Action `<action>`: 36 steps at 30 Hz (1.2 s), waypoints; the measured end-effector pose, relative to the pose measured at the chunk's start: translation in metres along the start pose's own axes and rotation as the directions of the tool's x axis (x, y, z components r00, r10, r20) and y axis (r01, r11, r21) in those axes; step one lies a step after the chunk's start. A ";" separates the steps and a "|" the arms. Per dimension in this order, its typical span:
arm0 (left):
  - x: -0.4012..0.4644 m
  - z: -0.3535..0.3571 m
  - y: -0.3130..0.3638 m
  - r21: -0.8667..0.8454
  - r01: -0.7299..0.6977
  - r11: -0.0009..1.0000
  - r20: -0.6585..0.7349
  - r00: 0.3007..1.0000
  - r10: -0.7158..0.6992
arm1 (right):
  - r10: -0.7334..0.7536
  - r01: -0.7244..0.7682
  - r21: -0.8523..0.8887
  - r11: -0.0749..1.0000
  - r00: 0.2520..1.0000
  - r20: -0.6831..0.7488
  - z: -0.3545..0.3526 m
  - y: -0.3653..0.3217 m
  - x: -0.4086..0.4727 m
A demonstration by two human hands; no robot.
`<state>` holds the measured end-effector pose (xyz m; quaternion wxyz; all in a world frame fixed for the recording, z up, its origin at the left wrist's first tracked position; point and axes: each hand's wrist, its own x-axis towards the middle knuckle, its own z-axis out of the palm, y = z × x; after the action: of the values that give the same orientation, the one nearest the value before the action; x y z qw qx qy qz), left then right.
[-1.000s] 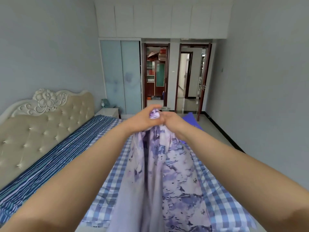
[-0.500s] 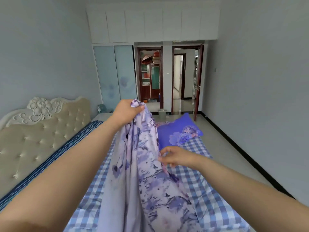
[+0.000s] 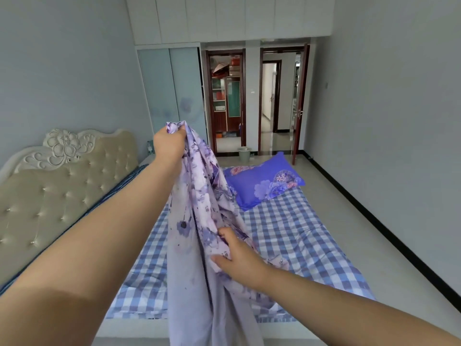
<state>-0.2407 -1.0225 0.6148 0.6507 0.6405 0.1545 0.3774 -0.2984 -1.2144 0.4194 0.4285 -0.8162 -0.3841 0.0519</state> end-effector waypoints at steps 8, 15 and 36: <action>0.035 -0.011 -0.024 -0.025 0.074 0.997 -0.161 0.984 -0.077 | 0.298 -0.173 -0.328 0.929 0.876 0.380 0.031 0.076 -0.033; 0.053 -0.032 -0.060 0.250 0.092 0.964 -0.280 0.960 -0.019 | 0.479 -0.360 0.320 0.876 0.726 -0.494 -0.046 0.105 -0.015; 0.053 -0.055 -0.117 0.232 0.187 0.955 -0.251 0.960 -0.128 | 0.780 -0.721 -0.433 0.542 0.623 -0.061 -0.027 0.168 -0.105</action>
<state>-0.2085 -0.9340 0.5118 0.5692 0.6552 0.3275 0.3736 -0.2628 -1.3597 0.2866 0.1521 -0.9667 -0.0271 0.2040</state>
